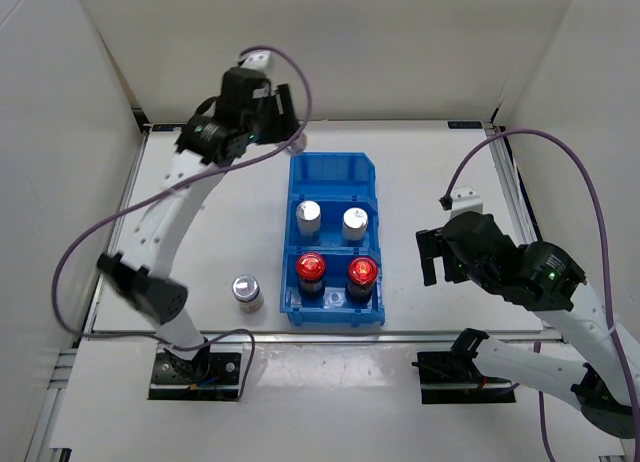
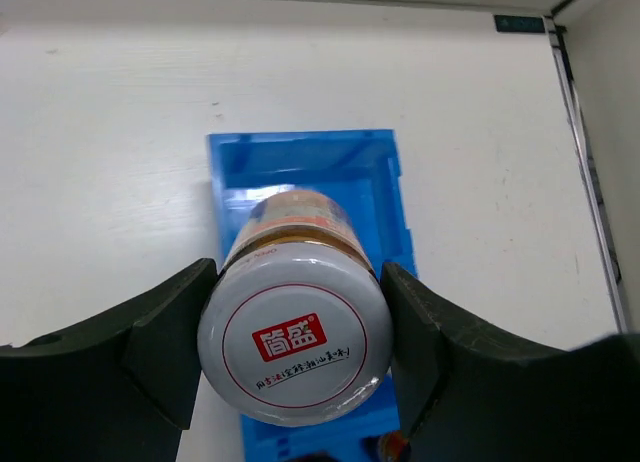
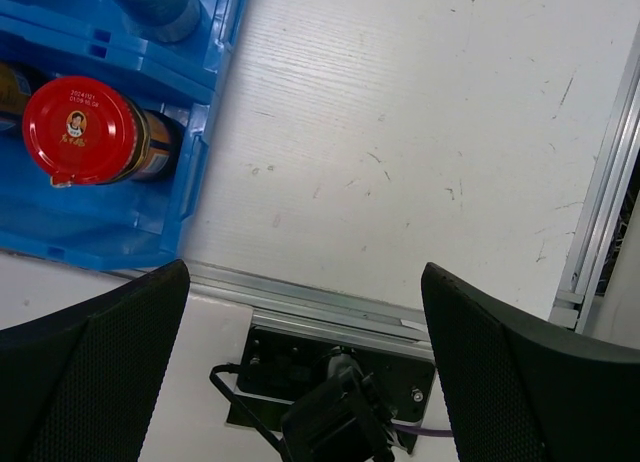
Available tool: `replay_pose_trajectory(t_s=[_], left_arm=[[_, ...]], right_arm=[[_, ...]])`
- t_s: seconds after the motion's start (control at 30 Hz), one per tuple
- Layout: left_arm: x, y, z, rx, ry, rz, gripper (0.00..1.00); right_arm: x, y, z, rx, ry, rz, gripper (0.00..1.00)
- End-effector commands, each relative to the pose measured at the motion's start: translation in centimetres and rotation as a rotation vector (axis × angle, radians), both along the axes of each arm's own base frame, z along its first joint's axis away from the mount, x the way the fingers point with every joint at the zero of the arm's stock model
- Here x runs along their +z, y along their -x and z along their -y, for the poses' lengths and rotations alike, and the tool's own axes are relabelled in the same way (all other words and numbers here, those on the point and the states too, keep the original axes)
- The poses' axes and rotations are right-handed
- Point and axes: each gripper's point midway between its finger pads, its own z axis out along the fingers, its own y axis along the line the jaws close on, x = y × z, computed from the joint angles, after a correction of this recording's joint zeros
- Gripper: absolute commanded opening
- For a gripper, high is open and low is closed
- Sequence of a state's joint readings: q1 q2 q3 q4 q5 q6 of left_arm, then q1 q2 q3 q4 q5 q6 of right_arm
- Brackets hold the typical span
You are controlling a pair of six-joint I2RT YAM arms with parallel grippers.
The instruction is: Organize the condiment bottles
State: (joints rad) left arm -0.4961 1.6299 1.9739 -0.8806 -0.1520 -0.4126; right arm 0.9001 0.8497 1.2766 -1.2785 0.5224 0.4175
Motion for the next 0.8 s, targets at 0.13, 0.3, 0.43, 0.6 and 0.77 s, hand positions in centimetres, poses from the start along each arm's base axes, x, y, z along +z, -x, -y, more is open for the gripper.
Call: replay_pose_trajectory(t_s=[0.13,0.3,0.43,0.6,0.77], left_arm=[[-1.4,-5.6,10.6,-0.251,0.004,0.016,0.29],[-9.0,-7.5,15.1,-0.302,-0.051,-0.074,0.32],[-13.1,-8.3,17.2,-0.322,-0.070,-0.108,0.39],[-18.4,-8.5,18.7,-0.340,-0.109,-0.180,0.51],[-21.1,-8.7,18.6,-0.331,-0.137,-0.219,0.70]], right_arm=[[0.2,-0.4,0.2,-0.026,0.001,0.022,1.00],[0.3,-0.3,0.3,-0.026,-0.006,0.027,1.00],[0.4,-0.2,0.4,-0.026,-0.013,0.033,1.00],[0.4,-0.2,0.4,-0.026,-0.013,0.033,1.00],[0.4,-0.2,0.4,-0.026,-0.013,0.033,1.00]])
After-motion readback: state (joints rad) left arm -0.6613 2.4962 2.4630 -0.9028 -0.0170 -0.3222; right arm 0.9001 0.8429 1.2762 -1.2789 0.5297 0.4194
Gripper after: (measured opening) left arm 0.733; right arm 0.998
